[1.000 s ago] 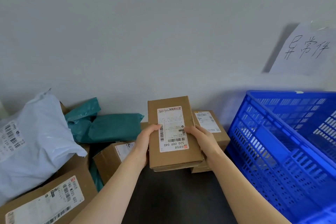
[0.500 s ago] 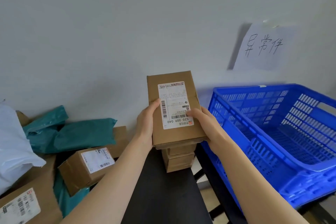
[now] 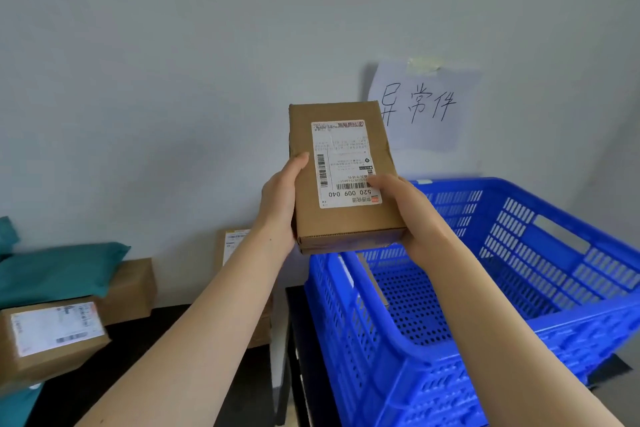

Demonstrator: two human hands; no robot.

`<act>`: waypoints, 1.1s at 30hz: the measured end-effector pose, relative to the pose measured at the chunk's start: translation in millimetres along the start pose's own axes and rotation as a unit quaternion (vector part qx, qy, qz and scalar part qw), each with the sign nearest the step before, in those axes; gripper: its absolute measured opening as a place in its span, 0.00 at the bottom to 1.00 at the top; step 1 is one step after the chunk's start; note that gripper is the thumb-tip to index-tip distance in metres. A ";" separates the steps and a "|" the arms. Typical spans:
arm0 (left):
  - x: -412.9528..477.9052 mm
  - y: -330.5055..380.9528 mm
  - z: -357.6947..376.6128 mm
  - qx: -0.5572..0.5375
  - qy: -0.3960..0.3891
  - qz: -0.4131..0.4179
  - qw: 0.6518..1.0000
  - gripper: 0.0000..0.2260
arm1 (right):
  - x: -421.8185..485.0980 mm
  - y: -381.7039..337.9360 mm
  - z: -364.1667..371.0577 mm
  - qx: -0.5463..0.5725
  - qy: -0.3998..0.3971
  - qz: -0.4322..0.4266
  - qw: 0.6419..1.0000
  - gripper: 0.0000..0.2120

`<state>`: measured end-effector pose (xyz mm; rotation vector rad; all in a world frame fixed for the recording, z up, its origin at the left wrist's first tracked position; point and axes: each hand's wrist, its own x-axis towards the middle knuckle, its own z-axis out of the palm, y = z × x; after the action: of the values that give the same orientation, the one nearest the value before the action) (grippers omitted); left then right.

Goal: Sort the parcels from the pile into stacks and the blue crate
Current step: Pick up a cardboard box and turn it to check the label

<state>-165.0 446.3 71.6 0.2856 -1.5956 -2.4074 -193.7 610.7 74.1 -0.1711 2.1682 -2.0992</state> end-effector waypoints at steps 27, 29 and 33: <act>157.3 -133.5 165.2 0.233 -0.049 -0.183 0.954 0.16 | 158.3 61.9 -182.8 -0.071 0.056 0.225 0.970 0.16; 169.4 -146.9 171.9 0.262 -0.049 -0.212 0.940 0.17 | 180.6 68.2 -195.9 -0.107 0.028 0.246 0.963 0.17; 181.1 -170.4 174.2 0.299 -0.057 -0.267 0.915 0.15 | 209.0 94.7 -217.8 -0.188 -0.053 0.304 0.932 0.19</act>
<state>-403.6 608.0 -24.0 0.7913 -2.5672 -2.2200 -435.3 794.4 -15.0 0.3122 2.1635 -1.3070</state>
